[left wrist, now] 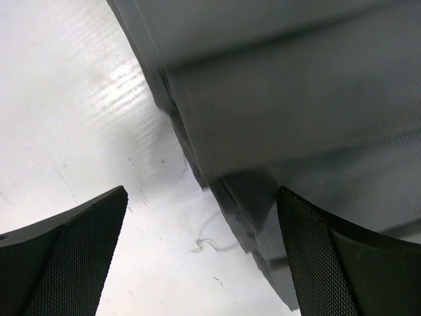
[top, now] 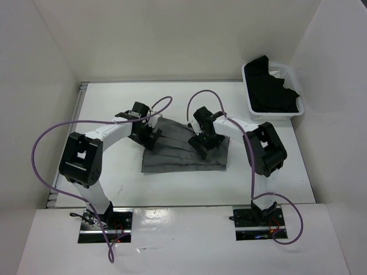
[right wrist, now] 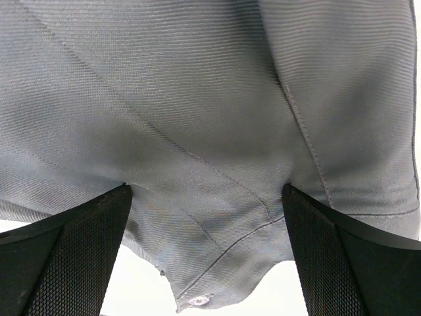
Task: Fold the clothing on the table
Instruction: Fold the skirt
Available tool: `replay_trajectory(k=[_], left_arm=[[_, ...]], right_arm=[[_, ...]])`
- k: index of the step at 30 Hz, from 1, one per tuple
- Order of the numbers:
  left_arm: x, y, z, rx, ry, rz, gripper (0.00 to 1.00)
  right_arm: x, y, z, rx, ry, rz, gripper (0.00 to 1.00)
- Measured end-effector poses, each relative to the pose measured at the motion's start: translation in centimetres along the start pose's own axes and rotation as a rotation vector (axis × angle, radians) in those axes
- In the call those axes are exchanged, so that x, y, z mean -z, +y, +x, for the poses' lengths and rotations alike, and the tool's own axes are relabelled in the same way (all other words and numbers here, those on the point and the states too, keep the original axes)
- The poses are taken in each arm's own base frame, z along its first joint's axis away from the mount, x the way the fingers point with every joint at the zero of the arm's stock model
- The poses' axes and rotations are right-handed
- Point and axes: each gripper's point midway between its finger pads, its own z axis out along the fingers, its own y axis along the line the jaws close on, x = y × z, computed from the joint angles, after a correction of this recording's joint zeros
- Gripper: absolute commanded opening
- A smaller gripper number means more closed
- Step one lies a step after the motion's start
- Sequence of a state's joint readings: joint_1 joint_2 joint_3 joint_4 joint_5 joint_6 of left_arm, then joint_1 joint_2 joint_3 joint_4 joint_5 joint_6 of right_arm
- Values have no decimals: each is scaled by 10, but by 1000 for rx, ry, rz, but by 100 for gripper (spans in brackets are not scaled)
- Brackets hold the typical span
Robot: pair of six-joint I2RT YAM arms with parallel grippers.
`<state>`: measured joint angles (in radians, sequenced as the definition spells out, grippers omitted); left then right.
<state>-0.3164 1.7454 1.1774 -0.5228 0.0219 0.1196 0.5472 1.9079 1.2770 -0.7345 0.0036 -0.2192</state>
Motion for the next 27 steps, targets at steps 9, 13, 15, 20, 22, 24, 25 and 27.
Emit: replay_trajectory(k=[9,13,15,20,22,24,25,27], left_arm=[[0,0,13,19,31,-13,100],[1,0,12,19,28,-15,100],[0,0,13,19,31,-14,100],[0,-1,15,20,35,-12,100],[0,0,16,23,38,-9,100],[1,0,18,29,45,0,100],[3,1,19,34,45,2,100],[11,4,20,47,42,6,100]], right_arm=[[-6,-24,-43,66,-55,56,99],[-8,-37,-74,119,-121,109,99],[-9,-46,-88,140,-150,150,99],[-8,-66,-116,184,-218,257,99],[-8,-70,-121,191,-230,278,99],[-6,-70,-122,195,-234,280,99],[-5,-70,-121,198,-236,279,99],[-2,-67,-118,203,-241,268,99]])
